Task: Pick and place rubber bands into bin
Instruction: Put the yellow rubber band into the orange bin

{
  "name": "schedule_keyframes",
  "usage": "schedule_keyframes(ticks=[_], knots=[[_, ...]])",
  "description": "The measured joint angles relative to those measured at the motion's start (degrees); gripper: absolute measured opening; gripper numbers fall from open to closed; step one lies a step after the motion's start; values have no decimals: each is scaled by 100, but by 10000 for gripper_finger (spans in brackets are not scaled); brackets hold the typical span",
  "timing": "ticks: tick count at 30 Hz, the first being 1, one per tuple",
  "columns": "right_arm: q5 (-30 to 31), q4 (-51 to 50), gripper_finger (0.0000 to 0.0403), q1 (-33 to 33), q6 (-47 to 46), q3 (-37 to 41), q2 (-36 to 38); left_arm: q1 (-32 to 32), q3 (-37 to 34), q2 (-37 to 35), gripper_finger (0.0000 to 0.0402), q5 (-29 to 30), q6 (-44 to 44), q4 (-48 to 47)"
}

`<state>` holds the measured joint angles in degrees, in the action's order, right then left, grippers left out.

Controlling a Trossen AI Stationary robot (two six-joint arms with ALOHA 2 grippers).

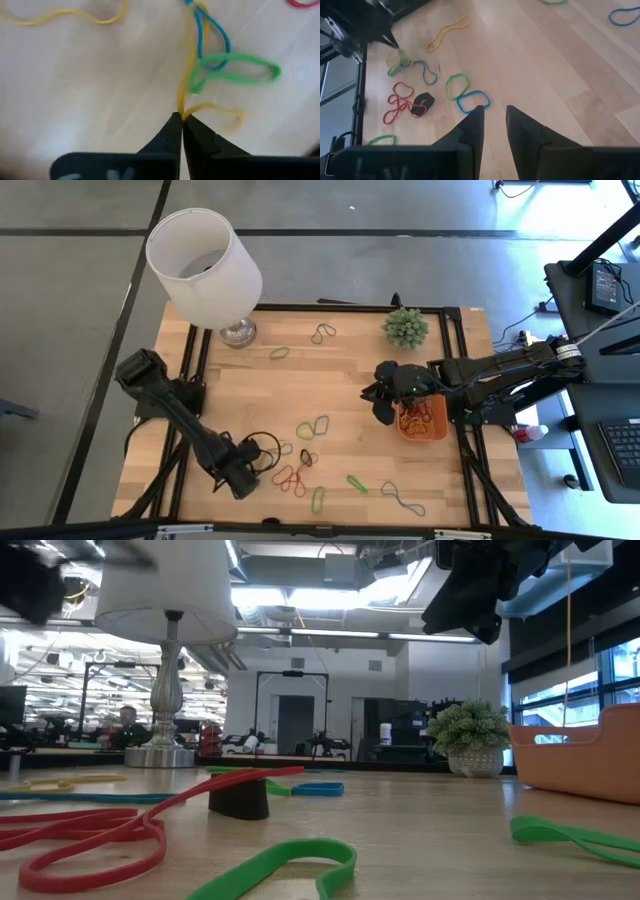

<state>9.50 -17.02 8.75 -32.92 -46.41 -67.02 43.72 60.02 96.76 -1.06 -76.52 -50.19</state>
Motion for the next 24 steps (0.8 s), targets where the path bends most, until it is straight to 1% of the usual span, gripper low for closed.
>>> schedule_keyframes(ticks=[2,4,9,13,15,18,24], knots=[[0,2,85,0,-1,0,0,2,242,-138,3,72,20,-523],[0,4,85,0,-1,0,0,1,506,-340,3,297,-15,-1021],[0,24,85,0,5,0,0,-18,1150,-844,3,1184,-68,-2106],[2,408,85,0,194,0,-26,-143,1533,-1201,2,2062,55,-2678],[3,723,85,0,336,0,-93,-276,1622,-1359,2,2380,305,-2744],[6,1377,85,0,515,0,-286,-582,1701,-1601,2,2700,838,-2763],[-89,2772,86,0,637,0,-937,-1400,1719,-1878,2,2766,2335,-2665]])
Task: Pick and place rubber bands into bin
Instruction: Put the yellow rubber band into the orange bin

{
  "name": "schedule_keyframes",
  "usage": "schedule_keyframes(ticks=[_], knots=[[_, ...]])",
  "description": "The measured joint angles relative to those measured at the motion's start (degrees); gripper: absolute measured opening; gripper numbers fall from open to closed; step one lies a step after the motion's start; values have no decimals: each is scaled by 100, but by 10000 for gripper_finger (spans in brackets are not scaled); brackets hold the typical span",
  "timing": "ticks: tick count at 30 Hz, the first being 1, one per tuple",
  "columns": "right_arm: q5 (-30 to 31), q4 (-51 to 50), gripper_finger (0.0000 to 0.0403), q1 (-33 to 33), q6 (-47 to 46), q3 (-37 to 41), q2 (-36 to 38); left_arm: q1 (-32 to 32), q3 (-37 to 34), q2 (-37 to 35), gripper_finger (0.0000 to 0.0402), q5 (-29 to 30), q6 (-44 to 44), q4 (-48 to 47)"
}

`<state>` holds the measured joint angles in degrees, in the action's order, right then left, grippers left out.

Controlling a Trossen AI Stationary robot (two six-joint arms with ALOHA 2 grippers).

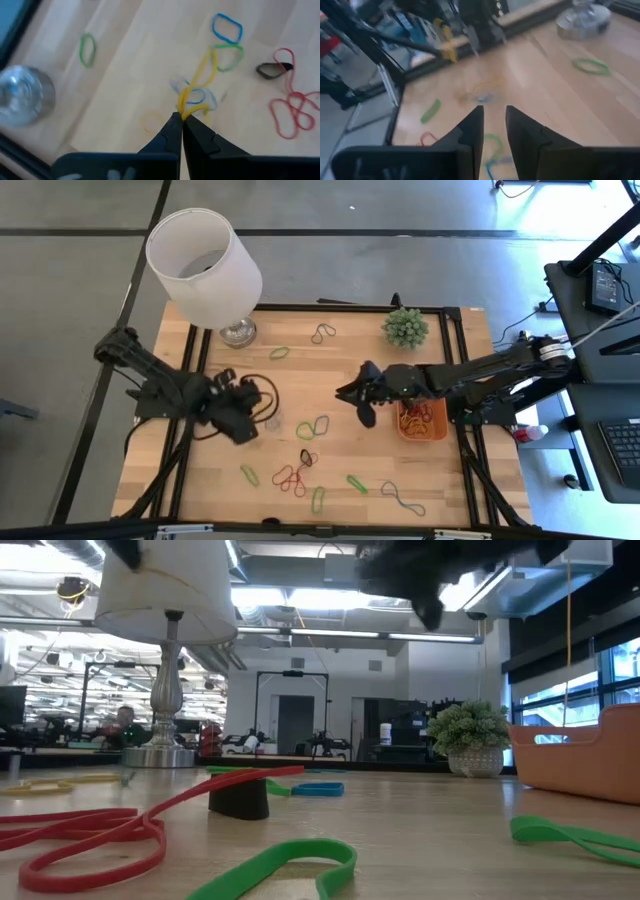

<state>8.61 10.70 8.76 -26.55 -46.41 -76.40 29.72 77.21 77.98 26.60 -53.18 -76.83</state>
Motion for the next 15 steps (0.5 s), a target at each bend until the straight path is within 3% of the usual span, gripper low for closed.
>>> schedule_keyframes(ticks=[8,15], knots=[[-112,610,120,2,183,-640,-1030,-1059,0,-55,2,-277,2303,568],[-5,546,184,-4,1302,-1958,-1970,-2046,0,-55,2,-913,4088,1540]])
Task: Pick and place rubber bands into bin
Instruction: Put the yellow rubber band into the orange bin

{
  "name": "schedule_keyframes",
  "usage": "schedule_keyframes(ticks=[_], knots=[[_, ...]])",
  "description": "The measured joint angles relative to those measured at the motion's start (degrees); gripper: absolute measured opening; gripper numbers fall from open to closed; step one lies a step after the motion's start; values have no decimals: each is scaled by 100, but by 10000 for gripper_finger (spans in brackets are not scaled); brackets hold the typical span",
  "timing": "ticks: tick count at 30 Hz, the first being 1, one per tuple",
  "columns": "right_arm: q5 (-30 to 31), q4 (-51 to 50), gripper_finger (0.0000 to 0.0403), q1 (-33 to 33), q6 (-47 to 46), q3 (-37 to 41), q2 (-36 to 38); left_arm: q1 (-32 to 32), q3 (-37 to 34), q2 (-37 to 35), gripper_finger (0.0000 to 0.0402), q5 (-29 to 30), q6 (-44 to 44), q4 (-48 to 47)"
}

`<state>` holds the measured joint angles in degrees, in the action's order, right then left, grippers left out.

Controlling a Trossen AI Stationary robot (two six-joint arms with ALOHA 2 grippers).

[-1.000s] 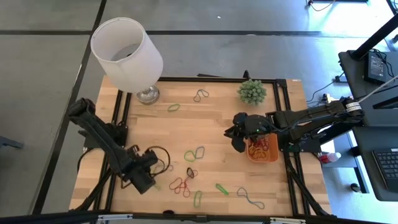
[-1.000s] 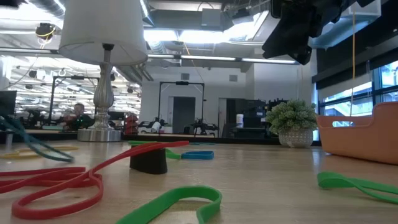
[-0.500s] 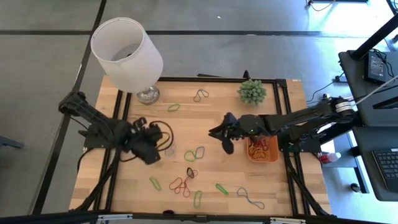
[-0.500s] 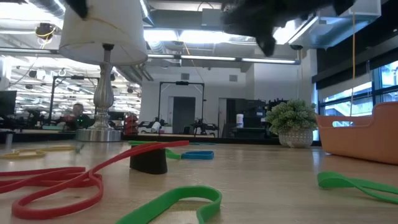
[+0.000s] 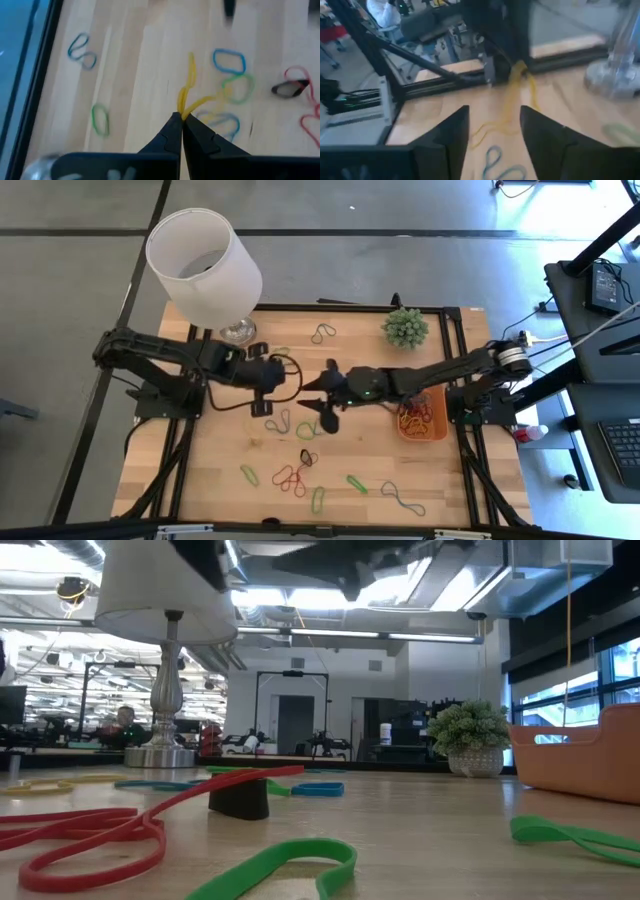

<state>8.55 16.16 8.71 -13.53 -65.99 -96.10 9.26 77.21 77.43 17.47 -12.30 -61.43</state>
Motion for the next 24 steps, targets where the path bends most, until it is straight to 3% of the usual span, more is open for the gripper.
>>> schedule_keyframes(ticks=[6,10,14,20,24], knots=[[469,-772,237,-9,581,-1064,-715,-439,0,0,2,-729,523,604],[707,-1348,235,-3,640,-1586,-1011,-466,0,2,2,-822,669,504],[855,-1859,178,-4,654,-1868,-1073,-453,0,2,2,-814,666,526],[873,-1925,21,-70,631,-1872,-1064,-444,-1,4,2,-849,758,514],[852,-2036,15,-121,632,-1874,-1060,-451,-7,9,2,-829,709,538]])
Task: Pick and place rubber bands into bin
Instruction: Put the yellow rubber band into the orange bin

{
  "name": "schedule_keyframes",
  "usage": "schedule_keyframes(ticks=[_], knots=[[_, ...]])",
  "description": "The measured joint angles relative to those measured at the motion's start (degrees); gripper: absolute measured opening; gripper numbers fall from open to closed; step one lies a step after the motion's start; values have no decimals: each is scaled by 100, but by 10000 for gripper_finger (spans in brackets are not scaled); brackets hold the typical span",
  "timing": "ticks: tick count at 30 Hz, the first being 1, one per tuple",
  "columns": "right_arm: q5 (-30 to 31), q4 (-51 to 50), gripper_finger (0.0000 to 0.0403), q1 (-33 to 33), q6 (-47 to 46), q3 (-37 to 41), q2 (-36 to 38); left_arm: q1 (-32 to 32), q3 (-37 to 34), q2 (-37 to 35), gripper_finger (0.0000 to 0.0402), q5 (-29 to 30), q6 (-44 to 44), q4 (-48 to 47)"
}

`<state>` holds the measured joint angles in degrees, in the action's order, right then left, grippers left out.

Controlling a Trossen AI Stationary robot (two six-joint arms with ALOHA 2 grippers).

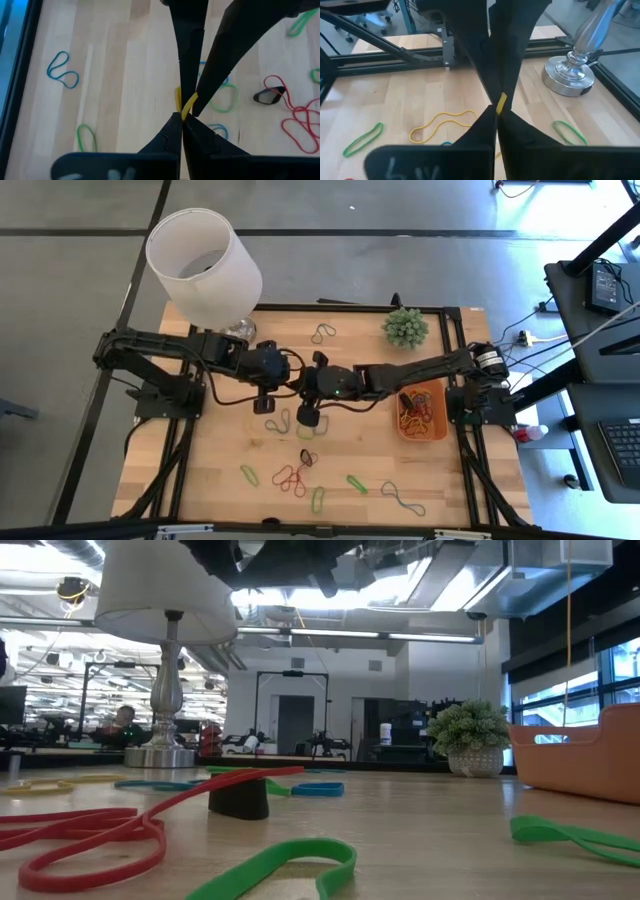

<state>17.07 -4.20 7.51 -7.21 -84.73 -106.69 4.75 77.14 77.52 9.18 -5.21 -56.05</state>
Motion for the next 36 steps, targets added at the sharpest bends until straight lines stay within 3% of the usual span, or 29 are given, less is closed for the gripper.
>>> schedule_keyframes(ticks=[4,10,17,29,36], knots=[[-19,-28,5,-17,9,0,0,0,-2,0,18,16,-32,11],[-47,-531,5,-57,26,15,20,-4,16,-15,74,53,-324,252],[-25,-2151,3,-268,-321,9,674,-2,15,-11,120,55,-663,520],[448,-6431,2,-313,-1842,421,2948,-4,11,-9,112,440,-1689,567],[411,-7046,2,-12,-3373,1671,4475,-4,11,-7,112,785,-2032,630]])
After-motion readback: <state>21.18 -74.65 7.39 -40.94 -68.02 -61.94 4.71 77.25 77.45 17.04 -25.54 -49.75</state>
